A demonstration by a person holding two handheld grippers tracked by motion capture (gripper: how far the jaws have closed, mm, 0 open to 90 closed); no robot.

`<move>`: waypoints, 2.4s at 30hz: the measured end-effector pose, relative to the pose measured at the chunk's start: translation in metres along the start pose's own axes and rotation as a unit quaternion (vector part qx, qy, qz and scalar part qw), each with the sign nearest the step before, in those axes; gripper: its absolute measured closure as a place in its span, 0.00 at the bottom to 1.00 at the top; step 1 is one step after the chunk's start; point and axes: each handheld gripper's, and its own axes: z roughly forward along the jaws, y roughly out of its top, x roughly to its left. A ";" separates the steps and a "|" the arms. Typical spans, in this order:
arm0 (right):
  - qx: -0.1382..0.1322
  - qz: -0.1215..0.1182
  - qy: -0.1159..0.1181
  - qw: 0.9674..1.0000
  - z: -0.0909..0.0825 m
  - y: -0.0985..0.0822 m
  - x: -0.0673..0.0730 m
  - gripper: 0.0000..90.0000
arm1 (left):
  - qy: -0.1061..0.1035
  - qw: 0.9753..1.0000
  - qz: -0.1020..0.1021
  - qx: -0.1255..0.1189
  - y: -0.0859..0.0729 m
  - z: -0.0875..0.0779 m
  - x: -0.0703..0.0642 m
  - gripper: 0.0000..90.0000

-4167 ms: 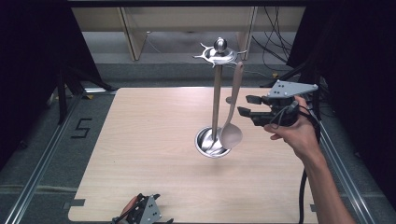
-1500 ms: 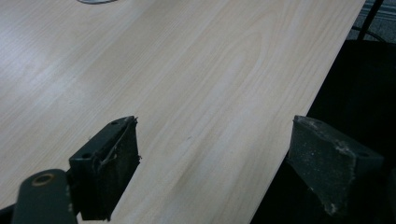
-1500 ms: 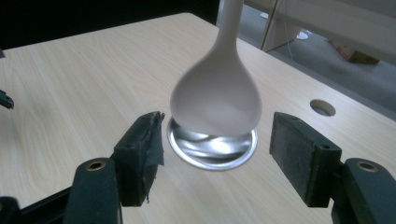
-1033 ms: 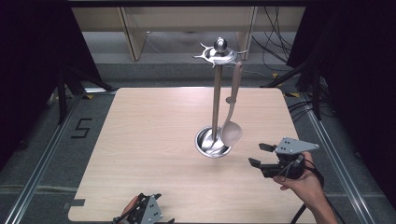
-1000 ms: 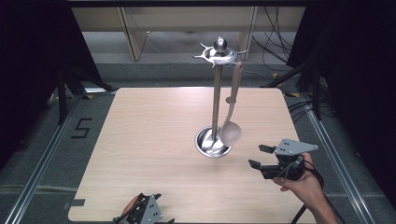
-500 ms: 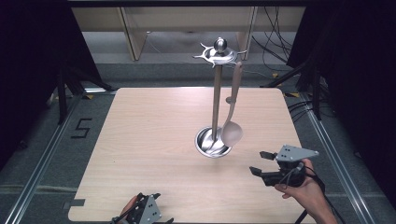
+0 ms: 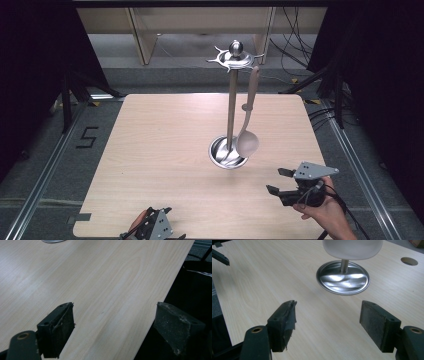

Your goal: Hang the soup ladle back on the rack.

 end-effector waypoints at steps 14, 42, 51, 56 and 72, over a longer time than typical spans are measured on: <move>0.018 0.009 0.018 1.000 0.007 -0.014 0.013 0.29 | 0.000 1.000 0.003 0.001 0.000 0.000 -0.001 0.17; 0.018 0.036 -0.007 0.999 0.005 -0.045 0.015 0.25 | 0.002 1.000 0.004 0.000 0.001 0.000 -0.001 0.17; 0.030 0.044 0.008 0.999 0.004 -0.055 0.020 0.24 | 0.002 1.000 0.004 0.001 0.001 0.000 -0.001 0.17; 0.034 0.051 -0.009 0.998 0.002 -0.058 0.024 0.21 | 0.001 1.000 0.003 0.001 0.001 0.001 -0.002 0.17; 0.058 0.051 -0.025 0.997 -0.003 -0.074 0.033 0.20 | -0.001 1.000 -0.001 0.001 0.000 0.002 -0.002 0.17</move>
